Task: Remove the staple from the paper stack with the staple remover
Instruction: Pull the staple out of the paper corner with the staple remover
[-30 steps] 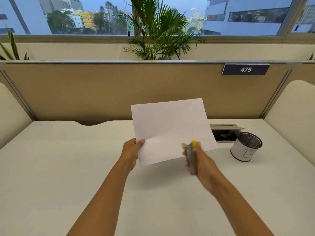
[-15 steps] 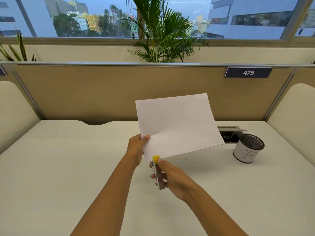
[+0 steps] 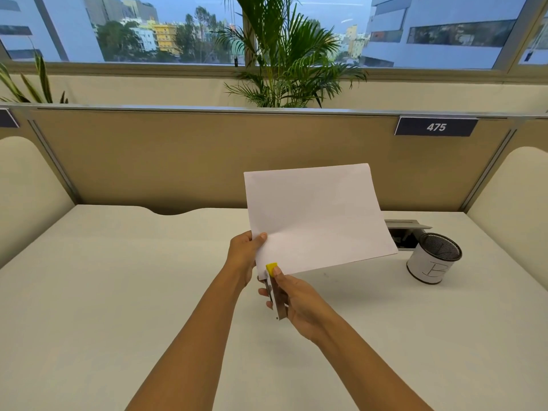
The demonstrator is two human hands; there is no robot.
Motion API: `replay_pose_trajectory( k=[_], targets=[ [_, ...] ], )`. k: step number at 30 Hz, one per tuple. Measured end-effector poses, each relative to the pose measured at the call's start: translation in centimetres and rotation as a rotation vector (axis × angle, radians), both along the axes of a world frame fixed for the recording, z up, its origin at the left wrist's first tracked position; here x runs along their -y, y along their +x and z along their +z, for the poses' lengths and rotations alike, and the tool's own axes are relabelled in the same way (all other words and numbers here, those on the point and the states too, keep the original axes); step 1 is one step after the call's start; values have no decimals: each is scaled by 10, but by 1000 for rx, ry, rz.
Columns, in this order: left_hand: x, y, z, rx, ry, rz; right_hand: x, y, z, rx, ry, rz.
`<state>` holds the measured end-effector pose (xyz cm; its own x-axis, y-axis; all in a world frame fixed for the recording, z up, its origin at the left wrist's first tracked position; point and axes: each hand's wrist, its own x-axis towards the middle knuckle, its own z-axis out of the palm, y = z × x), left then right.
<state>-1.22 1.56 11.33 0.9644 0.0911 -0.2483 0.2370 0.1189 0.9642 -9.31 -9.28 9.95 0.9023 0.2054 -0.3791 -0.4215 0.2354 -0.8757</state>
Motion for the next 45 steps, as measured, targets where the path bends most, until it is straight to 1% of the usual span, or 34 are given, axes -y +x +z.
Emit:
replay_pose_trajectory(
  k=[22,36,45],
  targets=[
    [-2,-1,6,9,-20,-19,-9,6,-5,48,-85,-92],
    [-3,0,7,3,48,10,-9,8,-6,30,-33,-41],
    [-3,0,9,10,33,6,-11,8,-5,45,-28,-44]
  ],
)
